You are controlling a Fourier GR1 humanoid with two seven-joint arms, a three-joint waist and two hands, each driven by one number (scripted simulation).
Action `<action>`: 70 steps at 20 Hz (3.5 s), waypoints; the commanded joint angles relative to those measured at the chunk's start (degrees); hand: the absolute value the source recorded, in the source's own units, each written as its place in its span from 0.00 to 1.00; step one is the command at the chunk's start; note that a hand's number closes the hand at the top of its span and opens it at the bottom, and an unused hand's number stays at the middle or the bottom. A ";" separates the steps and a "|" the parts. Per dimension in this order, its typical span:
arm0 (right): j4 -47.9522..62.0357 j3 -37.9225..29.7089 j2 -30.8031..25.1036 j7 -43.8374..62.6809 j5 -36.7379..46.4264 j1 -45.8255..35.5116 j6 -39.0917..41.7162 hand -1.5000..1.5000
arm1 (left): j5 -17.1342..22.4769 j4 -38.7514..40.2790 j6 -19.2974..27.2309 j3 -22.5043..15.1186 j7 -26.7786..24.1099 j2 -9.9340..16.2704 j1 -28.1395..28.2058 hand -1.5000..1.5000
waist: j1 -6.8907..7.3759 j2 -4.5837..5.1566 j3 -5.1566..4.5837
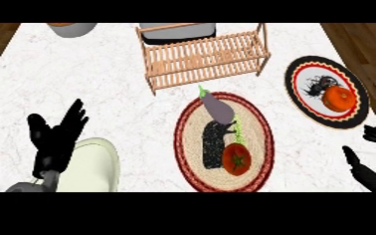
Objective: Pick the tomato from the placemat and place it in the tiered shelf
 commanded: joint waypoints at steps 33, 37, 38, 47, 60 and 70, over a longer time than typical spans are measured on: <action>-32.03 37.30 6.74 55.08 56.68 10.55 0.92 0.00 | -1.72 3.09 -5.86 0.14 3.77 -3.67 -2.78 0.50 | 5.14 0.51 -0.27; -27.95 40.91 11.83 65.53 62.70 -0.40 7.57 0.00 | -0.32 4.08 -8.18 2.31 4.62 -2.88 -3.07 0.50 | 5.01 0.50 -0.20; -24.84 43.56 13.83 66.38 65.07 -0.04 6.77 0.00 | -0.31 4.64 -8.19 3.25 4.57 -2.50 -3.72 0.50 | 4.73 0.44 -0.18; -20.93 43.69 17.39 70.94 71.70 -1.79 6.36 0.00 | -4.81 3.86 -6.25 3.92 5.17 -6.86 -2.36 0.50 | 3.99 0.28 -0.10; -9.06 41.97 18.55 70.13 72.99 -5.52 -1.20 0.00 | -6.92 2.65 -10.70 7.83 5.07 -8.43 -0.16 0.50 | 4.07 0.28 -0.09; -3.64 40.95 19.43 68.14 74.26 -8.16 -6.18 0.00 | -8.29 6.41 -15.14 12.16 4.84 -7.96 -2.50 0.50 | 3.92 0.29 -0.10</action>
